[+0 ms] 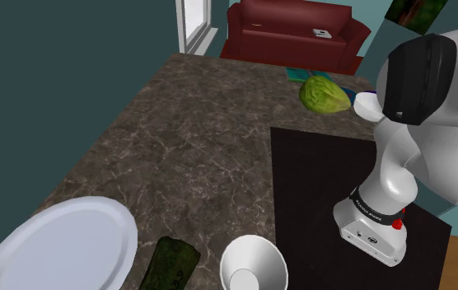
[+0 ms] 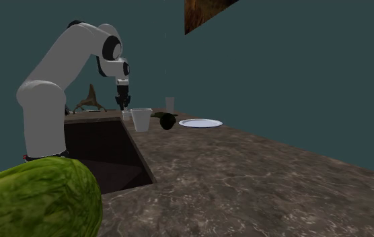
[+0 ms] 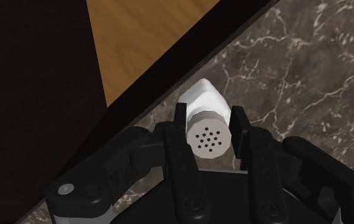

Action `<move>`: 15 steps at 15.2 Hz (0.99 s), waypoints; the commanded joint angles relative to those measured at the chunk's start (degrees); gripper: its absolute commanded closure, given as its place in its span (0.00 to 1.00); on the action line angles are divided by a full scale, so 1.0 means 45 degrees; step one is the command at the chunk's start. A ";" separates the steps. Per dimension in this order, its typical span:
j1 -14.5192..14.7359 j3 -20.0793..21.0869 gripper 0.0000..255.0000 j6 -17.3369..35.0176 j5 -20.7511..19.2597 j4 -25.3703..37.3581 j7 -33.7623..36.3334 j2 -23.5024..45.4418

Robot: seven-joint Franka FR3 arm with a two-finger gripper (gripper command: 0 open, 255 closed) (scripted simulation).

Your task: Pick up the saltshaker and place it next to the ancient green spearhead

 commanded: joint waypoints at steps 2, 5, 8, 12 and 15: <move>-0.0006 -0.0001 1.00 0.0021 -0.0003 -0.0020 0.0003 -0.0002; -0.0006 -0.0001 1.00 0.0019 -0.0003 -0.0019 0.0002 -0.0001; -0.0006 -0.0001 0.00 0.0019 -0.0003 -0.0019 0.0002 -0.0001; -0.0027 0.0091 0.00 -0.0311 0.0129 0.0204 -0.0082 -0.0150; -0.0021 0.0299 0.00 -0.1286 0.0445 0.0951 -0.0301 -0.0490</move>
